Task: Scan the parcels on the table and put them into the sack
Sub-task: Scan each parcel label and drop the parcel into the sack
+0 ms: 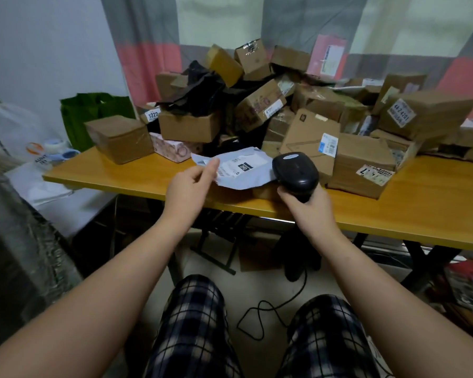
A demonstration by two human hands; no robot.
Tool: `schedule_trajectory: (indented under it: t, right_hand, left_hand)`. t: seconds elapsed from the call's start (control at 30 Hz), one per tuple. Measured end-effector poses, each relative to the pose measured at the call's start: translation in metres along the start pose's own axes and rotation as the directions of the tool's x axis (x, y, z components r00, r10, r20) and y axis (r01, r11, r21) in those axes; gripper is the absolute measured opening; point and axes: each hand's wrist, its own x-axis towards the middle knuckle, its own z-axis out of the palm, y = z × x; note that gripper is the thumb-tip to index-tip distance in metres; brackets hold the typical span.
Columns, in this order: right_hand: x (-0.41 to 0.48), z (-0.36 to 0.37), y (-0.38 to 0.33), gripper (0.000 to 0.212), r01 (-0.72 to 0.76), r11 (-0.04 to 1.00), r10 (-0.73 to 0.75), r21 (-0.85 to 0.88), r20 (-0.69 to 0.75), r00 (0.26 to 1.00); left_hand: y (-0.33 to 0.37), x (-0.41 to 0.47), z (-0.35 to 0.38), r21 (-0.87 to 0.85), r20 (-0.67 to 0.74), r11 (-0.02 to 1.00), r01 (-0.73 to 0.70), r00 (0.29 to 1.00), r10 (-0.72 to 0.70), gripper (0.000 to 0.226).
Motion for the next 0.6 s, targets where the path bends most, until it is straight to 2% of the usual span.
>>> schedule_trajectory:
  t: [0.03,0.1,0.17,0.23,0.3,0.4,0.5,0.6]
  right_hand:
    - [0.000,0.003,-0.001,0.044,-0.003,1.000,0.003,-0.009,0.014,1.000]
    - [0.002,0.008,-0.005,0.047,0.001,1.000,0.000,-0.013,0.040,0.999]
    - [0.005,0.012,-0.013,0.045,0.031,0.999,-0.033,0.029,0.049,0.998]
    - [0.007,0.015,-0.021,0.043,0.058,0.995,-0.062,0.081,0.040,0.997]
    - [0.010,0.017,-0.027,0.040,0.071,0.989,-0.077,0.127,0.038,0.996]
    - [0.014,0.017,-0.039,0.038,0.077,0.979,-0.090,0.189,0.061,0.994]
    - [0.019,0.015,-0.050,0.049,0.081,0.963,-0.110,0.256,0.103,0.989]
    - [0.020,0.014,-0.055,0.056,0.084,0.952,-0.129,0.295,0.136,0.982]
  left_hand:
    - [0.001,0.007,-0.002,0.010,-0.011,1.000,0.021,1.000,-0.021,0.043]
    - [0.006,0.022,-0.004,0.058,0.001,0.998,0.021,1.000,-0.021,0.021]
    - [0.014,0.033,-0.006,0.135,0.029,0.989,-0.058,0.998,0.055,0.007]
    - [0.025,0.042,-0.010,0.175,0.050,0.965,-0.196,0.980,0.190,0.018]
    - [0.039,0.050,-0.016,0.140,0.010,0.948,-0.285,0.958,0.287,0.022]
    - [0.057,0.058,-0.026,0.025,-0.112,0.939,-0.344,0.932,0.344,0.020]
    - [0.069,0.059,-0.033,-0.027,-0.201,0.906,-0.423,0.890,0.410,0.014]
    - [0.076,0.056,-0.036,-0.112,-0.209,0.894,-0.434,0.890,0.406,0.020]
